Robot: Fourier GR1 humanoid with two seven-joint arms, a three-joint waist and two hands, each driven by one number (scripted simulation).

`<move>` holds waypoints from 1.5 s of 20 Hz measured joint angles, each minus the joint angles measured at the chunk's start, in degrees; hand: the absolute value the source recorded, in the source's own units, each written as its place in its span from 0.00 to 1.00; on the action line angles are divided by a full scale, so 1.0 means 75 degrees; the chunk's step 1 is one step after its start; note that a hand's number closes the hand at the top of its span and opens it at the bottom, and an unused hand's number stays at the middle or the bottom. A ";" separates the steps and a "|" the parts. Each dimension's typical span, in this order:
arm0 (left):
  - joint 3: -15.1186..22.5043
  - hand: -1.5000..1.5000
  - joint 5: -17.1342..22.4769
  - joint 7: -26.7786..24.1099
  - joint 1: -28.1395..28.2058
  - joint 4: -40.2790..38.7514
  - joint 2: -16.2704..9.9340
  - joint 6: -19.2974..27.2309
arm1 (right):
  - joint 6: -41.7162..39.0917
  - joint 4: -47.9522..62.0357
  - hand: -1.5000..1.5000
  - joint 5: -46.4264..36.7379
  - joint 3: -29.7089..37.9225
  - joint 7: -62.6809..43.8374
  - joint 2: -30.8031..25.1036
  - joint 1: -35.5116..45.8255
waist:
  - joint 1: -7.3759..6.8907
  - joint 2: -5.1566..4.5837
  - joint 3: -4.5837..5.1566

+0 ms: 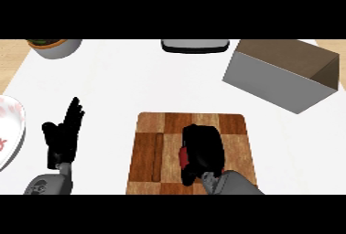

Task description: Pick the tomato from the cutting board and place it in the cardboard box

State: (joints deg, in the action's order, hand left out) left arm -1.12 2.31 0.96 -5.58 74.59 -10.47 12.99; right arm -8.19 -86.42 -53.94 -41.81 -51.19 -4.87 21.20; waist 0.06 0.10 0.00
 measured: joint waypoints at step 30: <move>-0.0099 0.50 -0.0256 -0.0075 -0.0086 -0.0150 0.0231 -0.0041 | -0.2154 -0.2890 1.00 -0.0118 0.4953 0.1254 -0.1180 0.2094 | -0.0041 -0.0021 0.0000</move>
State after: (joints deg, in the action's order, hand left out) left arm -1.86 0.39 0.40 -6.23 73.47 -8.74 12.68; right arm -24.35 -108.09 -54.83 -4.66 -41.78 -13.72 36.91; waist -0.25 -0.07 0.00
